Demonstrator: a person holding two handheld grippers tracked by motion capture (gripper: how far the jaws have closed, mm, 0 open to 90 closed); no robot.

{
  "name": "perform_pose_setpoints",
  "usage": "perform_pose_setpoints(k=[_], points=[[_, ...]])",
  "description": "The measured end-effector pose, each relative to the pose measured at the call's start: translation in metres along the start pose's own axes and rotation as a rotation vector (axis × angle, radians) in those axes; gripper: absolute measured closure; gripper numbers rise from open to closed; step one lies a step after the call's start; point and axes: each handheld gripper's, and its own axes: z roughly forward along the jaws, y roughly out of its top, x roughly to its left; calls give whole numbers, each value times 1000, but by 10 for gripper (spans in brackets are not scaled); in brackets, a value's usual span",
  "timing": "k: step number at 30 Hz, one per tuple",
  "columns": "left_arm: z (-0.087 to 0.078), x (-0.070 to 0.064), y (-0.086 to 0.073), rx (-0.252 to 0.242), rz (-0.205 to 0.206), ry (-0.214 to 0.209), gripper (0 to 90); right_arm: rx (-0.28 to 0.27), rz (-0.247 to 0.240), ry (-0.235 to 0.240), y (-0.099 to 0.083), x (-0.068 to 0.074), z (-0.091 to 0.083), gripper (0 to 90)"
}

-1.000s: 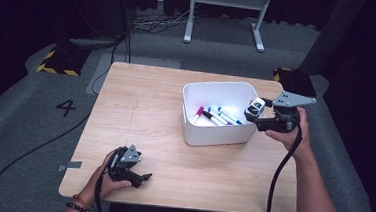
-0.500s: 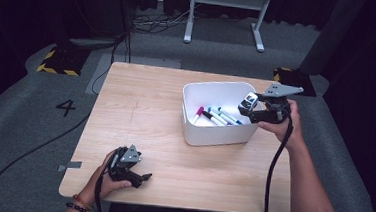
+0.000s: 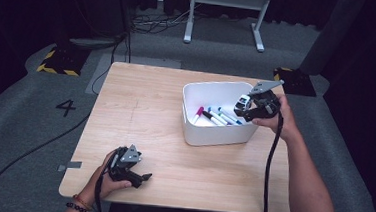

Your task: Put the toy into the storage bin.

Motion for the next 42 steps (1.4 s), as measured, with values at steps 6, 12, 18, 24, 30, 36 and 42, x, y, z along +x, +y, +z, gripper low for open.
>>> perform_pose_setpoints(k=[6, 12, 18, 24, 30, 36, 42], points=[[0, 0, 0, 0, 0, 0, 131, 88, -69, 13, -2, -7, 10, 253], [0, 0, 0, 0, 0, 0, 131, 172, -132, 19, -2, -8, 18, 253], [0, 0, 0, 0, 0, 0, 131, 273, -169, 14, -2, -7, 22, 252], [0, 0, 0, -1, 0, 1, 131, 310, -181, -14, -4, -12, 18, 252], [0, 0, 0, 0, 0, 0, 131, 318, -213, -25, -5, -14, 15, 252], [0, 0, 0, 0, 0, 0, 131, 338, -252, -60, -2, -11, 16, 252], [0, 0, 0, 0, 0, 0, 131, 318, -237, -44, -4, -13, 16, 249]])
